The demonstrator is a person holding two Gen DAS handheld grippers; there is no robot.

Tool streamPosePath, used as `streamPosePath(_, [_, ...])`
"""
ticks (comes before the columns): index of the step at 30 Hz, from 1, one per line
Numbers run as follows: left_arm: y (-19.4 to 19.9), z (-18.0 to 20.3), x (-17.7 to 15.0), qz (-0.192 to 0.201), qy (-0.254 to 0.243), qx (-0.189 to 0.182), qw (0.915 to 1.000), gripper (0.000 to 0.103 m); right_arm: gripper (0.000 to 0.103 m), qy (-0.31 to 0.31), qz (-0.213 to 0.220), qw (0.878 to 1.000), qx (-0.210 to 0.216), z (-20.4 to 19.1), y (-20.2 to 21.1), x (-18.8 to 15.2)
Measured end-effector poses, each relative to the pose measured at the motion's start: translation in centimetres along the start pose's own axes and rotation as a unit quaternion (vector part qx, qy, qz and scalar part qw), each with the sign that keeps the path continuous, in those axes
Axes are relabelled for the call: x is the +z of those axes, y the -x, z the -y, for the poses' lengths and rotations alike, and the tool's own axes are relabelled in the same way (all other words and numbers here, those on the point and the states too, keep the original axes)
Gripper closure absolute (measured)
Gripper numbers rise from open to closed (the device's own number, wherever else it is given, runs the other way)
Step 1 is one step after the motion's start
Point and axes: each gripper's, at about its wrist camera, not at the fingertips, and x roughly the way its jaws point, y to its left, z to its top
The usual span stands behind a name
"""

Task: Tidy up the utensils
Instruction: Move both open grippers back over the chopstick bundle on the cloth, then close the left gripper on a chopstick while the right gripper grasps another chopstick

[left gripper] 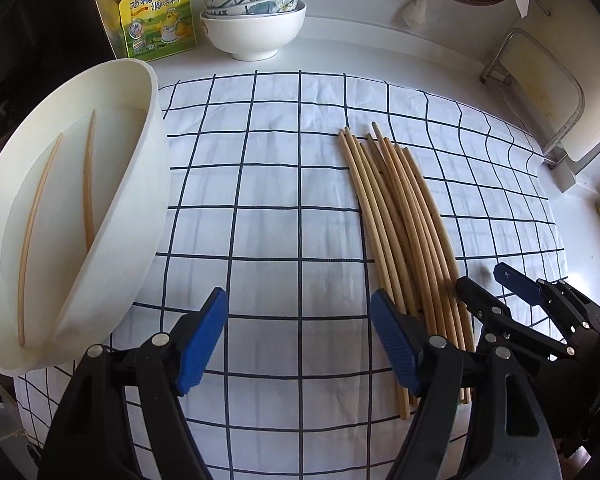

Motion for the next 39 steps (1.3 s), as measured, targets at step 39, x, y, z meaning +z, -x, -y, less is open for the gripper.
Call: streamPosePath(39, [-3.8, 1.1, 0.0, -0.021, 0.006, 0.041, 0.9989, 0.027, 0.055, 0.003, 0.016, 1.000, -0.009, 2.5, -0.5, -0.1])
